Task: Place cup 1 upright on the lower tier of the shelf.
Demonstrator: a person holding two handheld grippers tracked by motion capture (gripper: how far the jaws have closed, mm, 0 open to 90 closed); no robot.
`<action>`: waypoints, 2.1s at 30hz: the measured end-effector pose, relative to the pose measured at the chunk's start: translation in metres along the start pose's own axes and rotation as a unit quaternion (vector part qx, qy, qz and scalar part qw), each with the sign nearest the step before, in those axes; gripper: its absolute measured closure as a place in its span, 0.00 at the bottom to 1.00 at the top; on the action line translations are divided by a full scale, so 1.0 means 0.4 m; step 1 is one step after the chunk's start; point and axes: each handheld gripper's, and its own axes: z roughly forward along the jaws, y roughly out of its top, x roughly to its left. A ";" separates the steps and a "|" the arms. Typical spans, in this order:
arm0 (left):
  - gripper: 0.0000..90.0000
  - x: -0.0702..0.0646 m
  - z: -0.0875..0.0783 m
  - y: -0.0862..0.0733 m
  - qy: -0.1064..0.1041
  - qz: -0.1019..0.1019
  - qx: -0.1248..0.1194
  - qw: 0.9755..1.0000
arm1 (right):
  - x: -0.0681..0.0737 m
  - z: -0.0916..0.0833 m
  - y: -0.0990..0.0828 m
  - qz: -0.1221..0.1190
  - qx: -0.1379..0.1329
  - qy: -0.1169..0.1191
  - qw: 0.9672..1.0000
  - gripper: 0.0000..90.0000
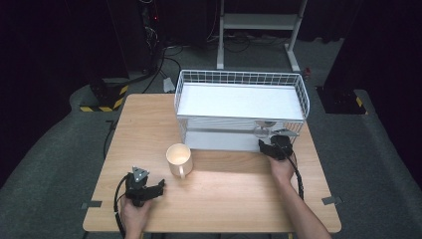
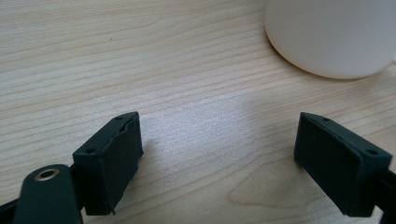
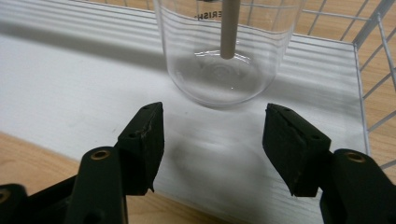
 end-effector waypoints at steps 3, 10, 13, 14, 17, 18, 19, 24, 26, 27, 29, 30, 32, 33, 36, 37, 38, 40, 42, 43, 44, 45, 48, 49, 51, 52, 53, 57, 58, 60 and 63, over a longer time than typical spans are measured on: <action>0.17 0.000 0.000 0.000 0.000 0.000 0.000 1.000 | 0.001 -0.007 0.000 -0.005 0.002 0.000 1.000 0.41; 0.17 0.000 0.000 0.000 0.000 0.000 0.000 1.000 | -0.001 -0.029 -0.009 -0.012 -0.005 0.010 1.000 0.40; 0.17 0.000 0.000 0.000 0.000 0.000 0.000 1.000 | -0.005 -0.034 -0.013 -0.012 -0.005 0.012 1.000 0.39; 0.17 0.000 0.000 0.000 0.000 0.000 0.000 1.000 | -0.006 -0.037 -0.015 -0.009 -0.008 0.014 1.000 0.39; 0.17 0.000 0.000 0.000 0.000 0.000 0.000 1.000 | -0.010 -0.048 -0.019 -0.008 -0.011 0.018 1.000 0.39; 0.17 0.000 0.000 0.000 0.000 0.000 0.000 1.000 | -0.011 -0.051 -0.019 -0.011 -0.011 0.018 1.000 0.39; 0.17 0.000 0.000 0.000 0.000 0.000 0.000 1.000 | -0.009 -0.057 -0.019 -0.005 -0.008 0.021 1.000 0.38; 0.17 0.000 0.000 0.000 0.000 0.000 0.000 1.000 | -0.012 -0.084 -0.033 -0.010 -0.021 0.032 0.999 0.38; 0.17 0.000 0.000 0.000 0.000 0.000 0.000 1.000 | -0.013 -0.086 -0.036 -0.009 -0.021 0.034 0.999 0.38; 0.17 0.000 0.000 0.000 0.000 0.000 0.000 1.000 | -0.016 -0.095 -0.042 -0.006 -0.017 0.037 0.999 0.37; 0.17 0.000 0.000 0.000 0.000 0.000 0.000 1.000 | -0.019 -0.102 -0.044 -0.009 -0.022 0.042 0.999 0.37; 0.17 0.000 0.000 0.000 0.000 0.000 0.000 1.000 | -0.019 -0.109 -0.046 -0.003 -0.027 0.043 0.999 0.37; 0.17 0.000 0.000 0.000 0.000 0.000 0.000 1.000 | -0.021 -0.120 -0.050 -0.003 -0.032 0.046 0.998 0.37; 0.17 0.000 0.000 0.000 0.000 0.000 0.000 1.000 | -0.021 -0.120 -0.050 -0.003 -0.032 0.046 0.998 0.37; 0.17 0.000 0.000 0.000 0.000 0.000 0.000 1.000 | -0.025 -0.131 -0.058 -0.004 -0.034 0.047 0.998 0.37; 0.17 0.000 0.000 0.000 0.000 0.000 0.000 1.000 | -0.030 -0.137 -0.067 0.002 -0.035 0.050 0.998 0.37; 0.17 0.000 0.000 0.000 0.000 0.000 0.000 1.000 | -0.030 -0.139 -0.070 0.004 -0.034 0.050 0.998 0.37; 0.17 0.000 0.000 0.000 0.000 0.000 0.000 1.000 | -0.035 -0.144 -0.076 -0.001 -0.036 0.047 0.998 0.37; 0.17 0.000 0.000 0.000 0.000 0.000 0.000 1.000 | -0.039 -0.151 -0.083 -0.001 -0.036 0.047 0.998 0.37; 0.17 0.000 0.000 0.000 0.000 0.000 0.000 1.000 | -0.040 -0.154 -0.085 -0.001 -0.036 0.047 0.998 0.37; 0.17 0.000 0.000 0.000 0.000 0.000 0.000 1.000 | -0.040 -0.154 -0.085 -0.001 -0.036 0.047 0.998 0.37; 0.17 0.000 0.000 0.000 0.000 0.000 0.000 1.000 | -0.041 -0.158 -0.088 0.000 -0.038 0.046 0.998 0.37; 0.17 0.000 0.000 0.000 0.000 0.000 0.000 1.000 | -0.047 -0.168 -0.095 0.001 -0.042 0.047 0.998 0.37; 0.17 0.000 0.000 0.000 0.000 0.000 0.000 1.000 | -0.049 -0.174 -0.098 0.002 -0.042 0.048 0.998 0.37; 0.17 0.000 0.000 0.000 0.000 0.000 0.000 1.000 | -0.050 -0.180 -0.099 0.003 -0.045 0.050 0.998 0.37; 0.17 0.000 0.000 0.000 0.000 0.000 0.000 1.000 | -0.049 -0.182 -0.100 0.006 -0.044 0.050 0.998 0.37; 0.17 0.000 0.000 0.000 0.000 -0.001 0.000 1.000 | -0.051 -0.185 -0.101 0.002 -0.049 0.052 0.997 0.37; 0.17 0.000 0.000 0.000 0.000 -0.001 0.000 1.000 | -0.052 -0.196 -0.109 0.005 -0.052 0.054 0.997 0.37; 0.17 0.000 0.000 0.000 0.000 0.000 0.000 1.000 | -0.053 -0.197 -0.111 0.003 -0.052 0.054 0.997 0.37; 0.17 0.000 0.000 0.000 0.000 0.000 0.000 1.000 | -0.054 -0.200 -0.113 0.004 -0.052 0.054 0.997 0.37; 0.17 0.000 0.000 0.000 0.000 0.000 0.000 1.000 | -0.063 -0.210 -0.125 0.005 -0.055 0.054 0.997 0.37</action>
